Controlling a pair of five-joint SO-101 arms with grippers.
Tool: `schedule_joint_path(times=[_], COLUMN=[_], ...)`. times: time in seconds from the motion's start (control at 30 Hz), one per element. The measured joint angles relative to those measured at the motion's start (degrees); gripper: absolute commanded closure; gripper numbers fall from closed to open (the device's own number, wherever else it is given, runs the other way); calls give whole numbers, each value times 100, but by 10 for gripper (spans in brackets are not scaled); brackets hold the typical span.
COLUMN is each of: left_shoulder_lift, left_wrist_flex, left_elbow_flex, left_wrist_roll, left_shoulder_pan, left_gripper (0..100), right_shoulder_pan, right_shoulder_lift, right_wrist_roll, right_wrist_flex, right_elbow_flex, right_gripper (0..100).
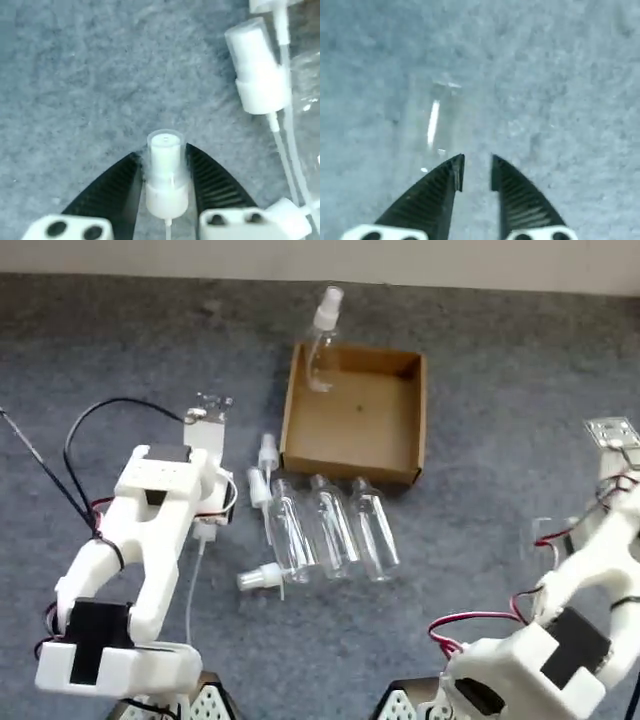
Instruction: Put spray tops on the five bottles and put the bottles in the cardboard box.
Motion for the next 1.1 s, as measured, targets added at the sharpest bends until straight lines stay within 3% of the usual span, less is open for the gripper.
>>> schedule_joint_path(times=[0.27,0.6,1.1], left_shoulder_lift=[0,0,0], left_wrist_flex=[-9,-9,-9], left_elbow_flex=[0,0,0], left_wrist_roll=[-9,-9,-9], left_shoulder_pan=[-44,-35,-35], left_gripper=[982,982,982], right_shoulder_pan=[246,-193,-2488], right_shoulder_lift=[-9,-202,-2321], right_wrist_roll=[431,431,-1371], right_wrist_flex=[-545,-589,-527], right_elbow_flex=[1090,2435,3042], right_gripper=[994,994,988])
